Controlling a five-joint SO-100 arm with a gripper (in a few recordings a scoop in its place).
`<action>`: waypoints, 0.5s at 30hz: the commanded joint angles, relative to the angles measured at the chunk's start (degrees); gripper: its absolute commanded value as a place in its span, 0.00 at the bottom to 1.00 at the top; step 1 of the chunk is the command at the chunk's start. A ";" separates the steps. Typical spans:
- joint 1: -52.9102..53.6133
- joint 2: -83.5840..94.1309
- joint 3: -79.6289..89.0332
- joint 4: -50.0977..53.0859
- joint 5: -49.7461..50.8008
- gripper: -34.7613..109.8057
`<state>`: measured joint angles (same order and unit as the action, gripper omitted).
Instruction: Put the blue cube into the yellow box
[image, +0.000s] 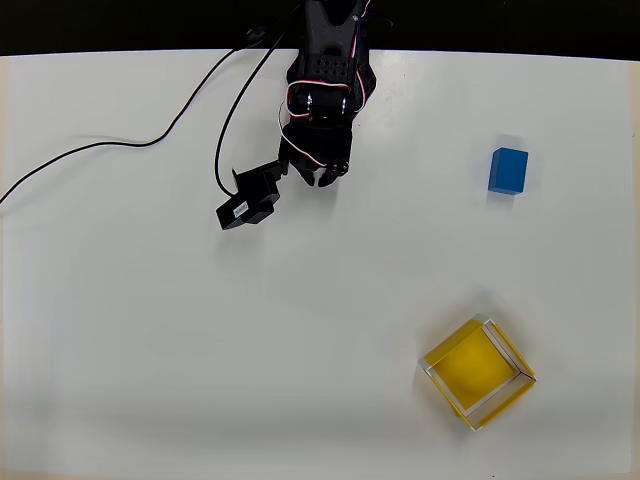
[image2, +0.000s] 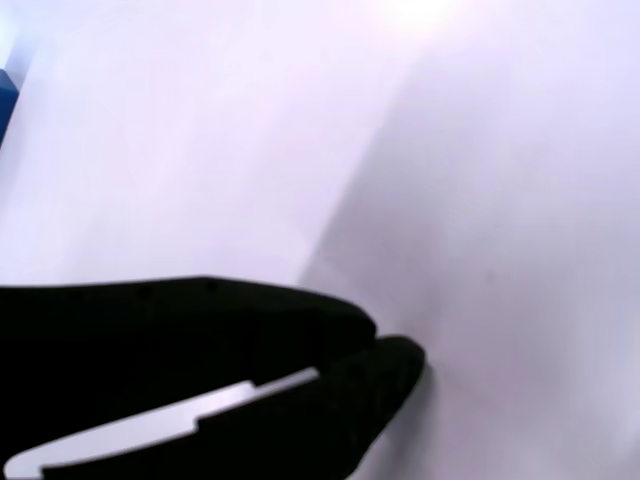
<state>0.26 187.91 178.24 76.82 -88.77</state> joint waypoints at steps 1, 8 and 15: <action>-0.79 -2.55 -6.94 -0.53 -0.26 0.25; -3.69 -12.39 -17.67 -2.11 3.78 0.29; -9.58 -21.53 -28.83 -3.78 10.46 0.38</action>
<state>-6.59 169.01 159.70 74.27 -80.95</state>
